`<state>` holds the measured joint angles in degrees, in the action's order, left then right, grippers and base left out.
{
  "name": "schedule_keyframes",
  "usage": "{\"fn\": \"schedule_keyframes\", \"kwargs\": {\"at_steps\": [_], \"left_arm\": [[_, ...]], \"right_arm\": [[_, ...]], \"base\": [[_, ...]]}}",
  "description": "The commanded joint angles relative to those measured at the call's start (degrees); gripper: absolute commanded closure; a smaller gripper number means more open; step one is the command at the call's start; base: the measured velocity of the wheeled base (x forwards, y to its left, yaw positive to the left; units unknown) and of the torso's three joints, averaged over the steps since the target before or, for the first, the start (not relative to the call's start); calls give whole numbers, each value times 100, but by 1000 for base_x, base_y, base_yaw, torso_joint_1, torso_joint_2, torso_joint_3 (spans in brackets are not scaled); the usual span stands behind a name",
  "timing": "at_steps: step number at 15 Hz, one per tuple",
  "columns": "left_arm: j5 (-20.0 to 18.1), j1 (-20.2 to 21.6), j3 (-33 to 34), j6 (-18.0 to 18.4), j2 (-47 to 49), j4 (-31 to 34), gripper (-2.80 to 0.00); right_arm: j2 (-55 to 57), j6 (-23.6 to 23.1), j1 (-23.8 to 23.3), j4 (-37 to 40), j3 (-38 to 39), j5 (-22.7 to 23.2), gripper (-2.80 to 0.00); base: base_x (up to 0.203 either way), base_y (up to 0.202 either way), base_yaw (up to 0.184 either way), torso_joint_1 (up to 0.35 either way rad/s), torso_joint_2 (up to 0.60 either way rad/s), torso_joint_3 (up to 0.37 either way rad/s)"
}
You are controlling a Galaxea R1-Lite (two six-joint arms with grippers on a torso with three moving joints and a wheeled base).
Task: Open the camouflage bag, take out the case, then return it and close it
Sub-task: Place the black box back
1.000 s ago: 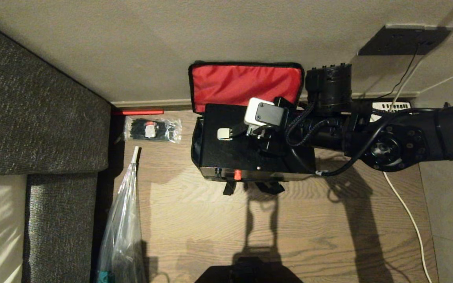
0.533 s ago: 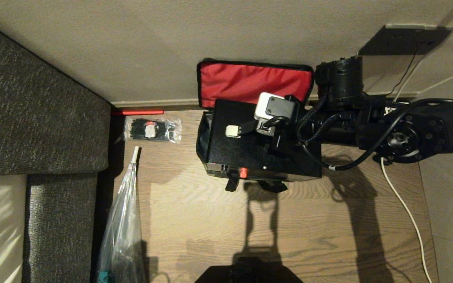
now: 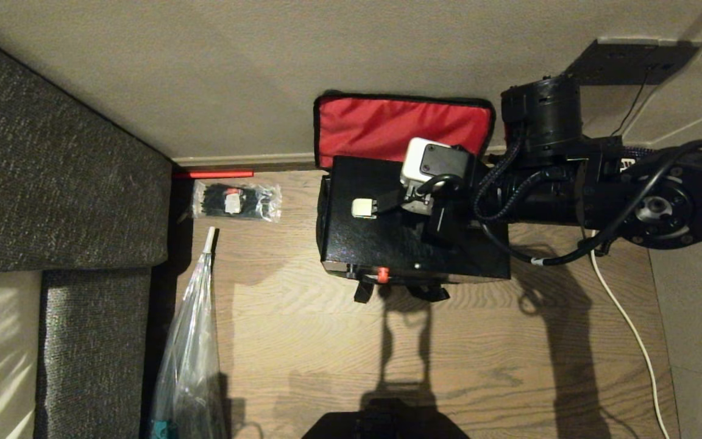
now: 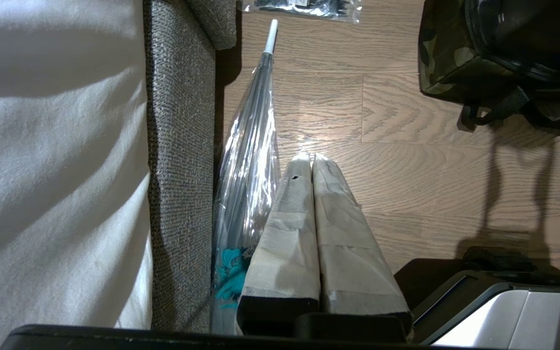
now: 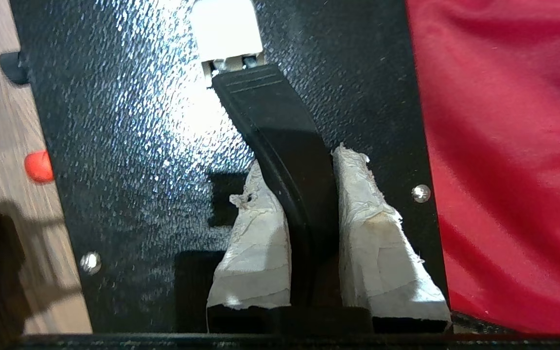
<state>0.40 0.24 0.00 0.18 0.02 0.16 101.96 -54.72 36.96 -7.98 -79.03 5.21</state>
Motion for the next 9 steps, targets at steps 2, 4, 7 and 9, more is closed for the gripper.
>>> {"fn": "schedule_keyframes", "kwargs": {"at_steps": [2, 4, 7, 9], "left_arm": [[4, 2, 18, -1, -20, 2, 0], [4, 2, 18, -1, -11, 2, 0], [4, 2, 18, -1, -20, 2, 0], [4, 2, 18, -1, -11, 2, 0]], "right_arm": [[6, 6, 13, -32, -77, -4, 0], [121, 9, -14, -129, -81, -2, 0], [373, 6, -76, -547, -106, -19, 0], [464, 6, -127, -564, -150, -11, 0]], "base": [[0, 0, 0, 0, 0, 0], [0, 0, 0, 0, 0, 0], [0, 0, 0, 0, 0, 0], [0, 0, 0, 0, 0, 0]]}}
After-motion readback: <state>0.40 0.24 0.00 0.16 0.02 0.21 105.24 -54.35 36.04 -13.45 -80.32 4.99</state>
